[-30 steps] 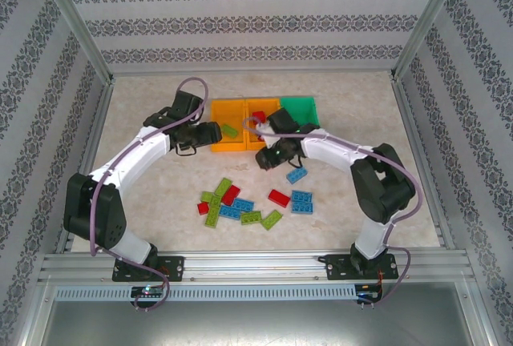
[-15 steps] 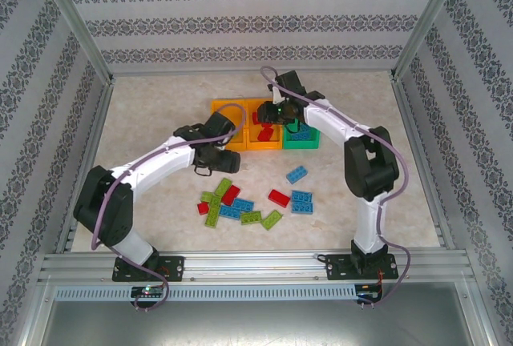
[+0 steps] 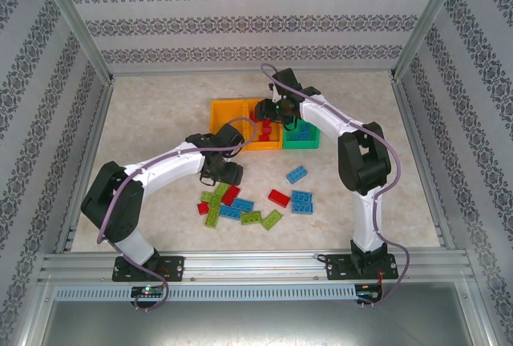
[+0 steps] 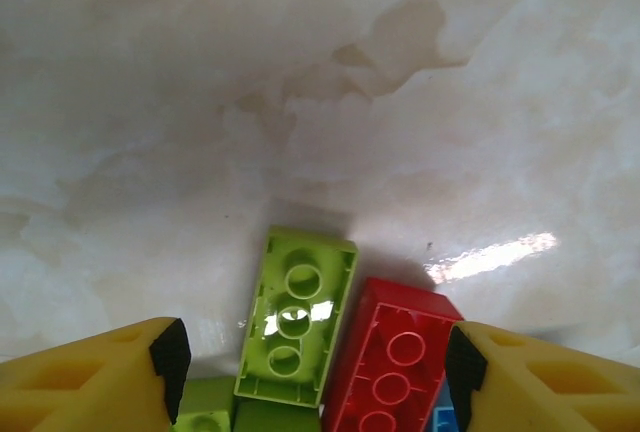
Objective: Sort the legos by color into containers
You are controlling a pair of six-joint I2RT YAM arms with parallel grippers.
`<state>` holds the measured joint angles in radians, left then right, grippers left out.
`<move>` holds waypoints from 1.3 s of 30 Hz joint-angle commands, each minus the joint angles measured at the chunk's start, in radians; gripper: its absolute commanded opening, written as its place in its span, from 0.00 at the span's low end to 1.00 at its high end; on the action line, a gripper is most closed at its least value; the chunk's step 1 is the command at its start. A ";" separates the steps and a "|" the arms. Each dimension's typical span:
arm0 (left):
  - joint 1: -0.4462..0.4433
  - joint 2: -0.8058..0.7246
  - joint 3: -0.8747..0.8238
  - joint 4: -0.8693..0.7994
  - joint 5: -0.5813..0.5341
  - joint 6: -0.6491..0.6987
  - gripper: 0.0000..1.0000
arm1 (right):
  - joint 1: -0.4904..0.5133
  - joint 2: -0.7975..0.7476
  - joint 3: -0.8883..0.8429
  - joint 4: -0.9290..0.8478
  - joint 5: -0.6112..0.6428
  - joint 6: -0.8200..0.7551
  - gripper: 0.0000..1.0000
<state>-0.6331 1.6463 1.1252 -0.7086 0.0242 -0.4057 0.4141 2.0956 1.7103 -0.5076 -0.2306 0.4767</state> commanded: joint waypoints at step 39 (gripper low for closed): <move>0.149 0.037 -0.062 0.060 -0.069 -0.145 0.58 | -0.012 -0.112 -0.107 0.030 -0.038 0.022 0.63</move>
<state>-0.4889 1.7336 1.0779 -0.6827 -0.0452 -0.5152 0.4076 2.0262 1.6188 -0.4858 -0.2558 0.4858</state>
